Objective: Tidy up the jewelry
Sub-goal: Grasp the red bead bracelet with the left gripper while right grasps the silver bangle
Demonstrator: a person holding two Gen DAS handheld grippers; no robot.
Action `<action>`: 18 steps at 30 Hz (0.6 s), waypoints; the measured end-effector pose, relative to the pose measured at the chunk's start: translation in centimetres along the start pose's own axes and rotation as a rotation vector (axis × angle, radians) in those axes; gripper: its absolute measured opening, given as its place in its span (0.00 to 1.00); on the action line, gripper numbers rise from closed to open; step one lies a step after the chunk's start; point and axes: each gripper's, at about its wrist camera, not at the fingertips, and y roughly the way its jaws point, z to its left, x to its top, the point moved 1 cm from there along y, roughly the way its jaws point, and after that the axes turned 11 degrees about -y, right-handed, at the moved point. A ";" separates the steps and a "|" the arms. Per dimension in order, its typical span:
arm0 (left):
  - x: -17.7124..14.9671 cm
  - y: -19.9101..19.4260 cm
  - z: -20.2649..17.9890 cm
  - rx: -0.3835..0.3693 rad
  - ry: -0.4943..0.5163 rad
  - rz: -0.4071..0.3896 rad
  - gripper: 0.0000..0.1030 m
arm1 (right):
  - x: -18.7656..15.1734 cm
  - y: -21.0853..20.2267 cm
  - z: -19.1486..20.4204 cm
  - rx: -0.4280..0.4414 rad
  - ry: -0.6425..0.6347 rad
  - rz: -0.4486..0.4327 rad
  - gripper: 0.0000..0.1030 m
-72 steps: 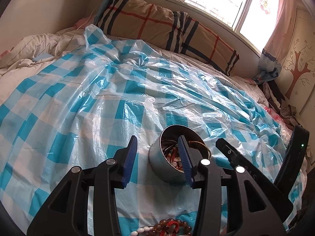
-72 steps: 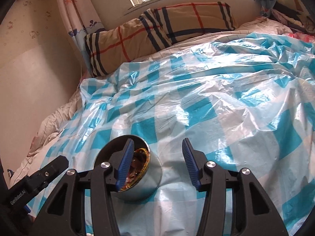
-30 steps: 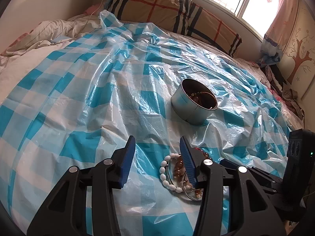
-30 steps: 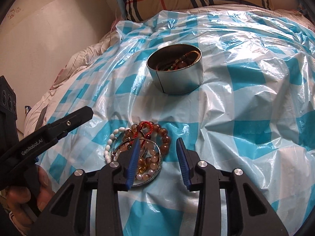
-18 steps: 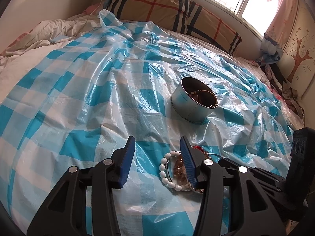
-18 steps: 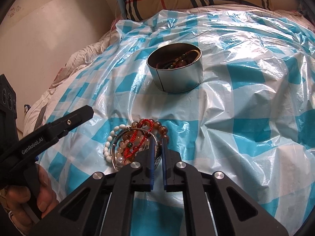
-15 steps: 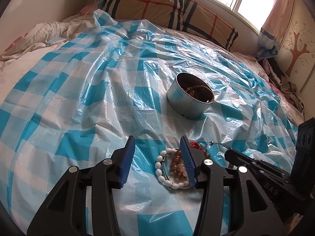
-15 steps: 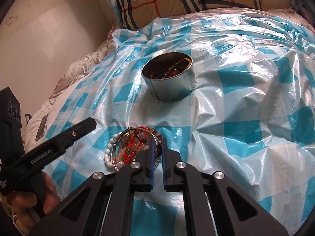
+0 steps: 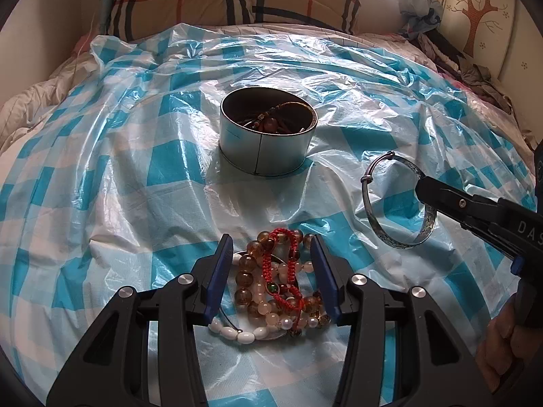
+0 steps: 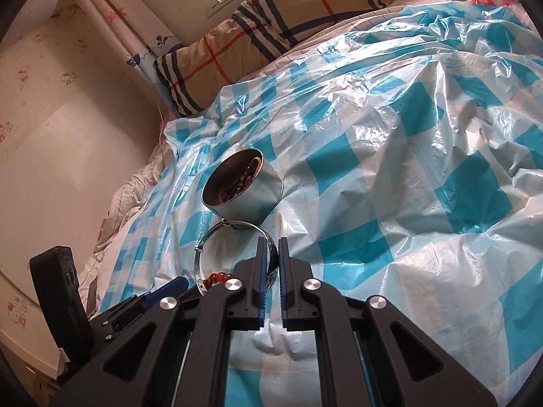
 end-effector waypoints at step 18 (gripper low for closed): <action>0.3 -1.2 1.2 -0.060 -0.067 -0.043 0.07 | -0.2 0.3 0.3 0.006 -0.015 0.012 0.10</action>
